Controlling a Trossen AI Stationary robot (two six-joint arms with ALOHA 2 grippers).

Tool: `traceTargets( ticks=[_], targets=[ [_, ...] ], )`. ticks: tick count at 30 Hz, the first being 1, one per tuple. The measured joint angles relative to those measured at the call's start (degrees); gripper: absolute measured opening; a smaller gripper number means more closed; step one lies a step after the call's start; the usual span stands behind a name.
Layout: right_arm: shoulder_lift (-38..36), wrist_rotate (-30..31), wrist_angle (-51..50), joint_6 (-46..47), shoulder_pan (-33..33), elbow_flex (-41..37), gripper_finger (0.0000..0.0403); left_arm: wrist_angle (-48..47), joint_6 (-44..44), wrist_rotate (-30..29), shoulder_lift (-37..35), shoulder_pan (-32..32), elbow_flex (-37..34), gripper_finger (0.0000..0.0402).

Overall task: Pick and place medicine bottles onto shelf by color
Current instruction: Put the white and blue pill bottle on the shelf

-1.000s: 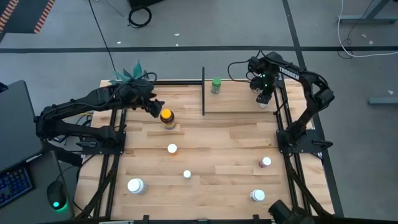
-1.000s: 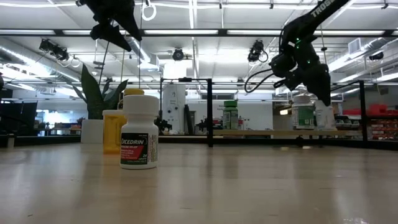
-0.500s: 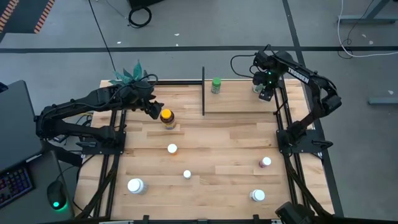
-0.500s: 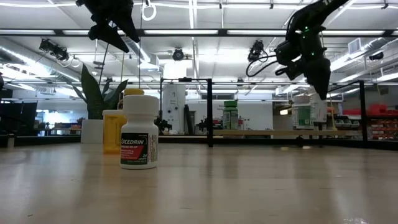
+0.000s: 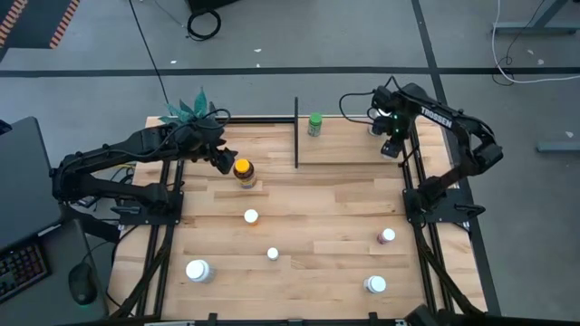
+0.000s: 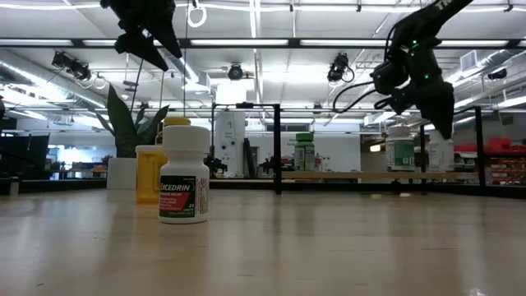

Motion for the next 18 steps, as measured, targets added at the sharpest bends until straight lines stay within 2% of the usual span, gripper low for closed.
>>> traceTargets(
  ticks=[8, 18],
  targets=[
    [-3.89, 0.63, 5.39, 0.97, 0.07, -1.70, 0.0194, -0.02, -0.04, 0.01, 0.02, 0.00, 0.01, 0.0282],
    [-2.50, -0.54, 5.14, 1.03, 0.07, -1.70, 0.0197, 0.00, -1.53, 0.03, 0.02, 0.00, 0.01, 0.0282]
  ],
)
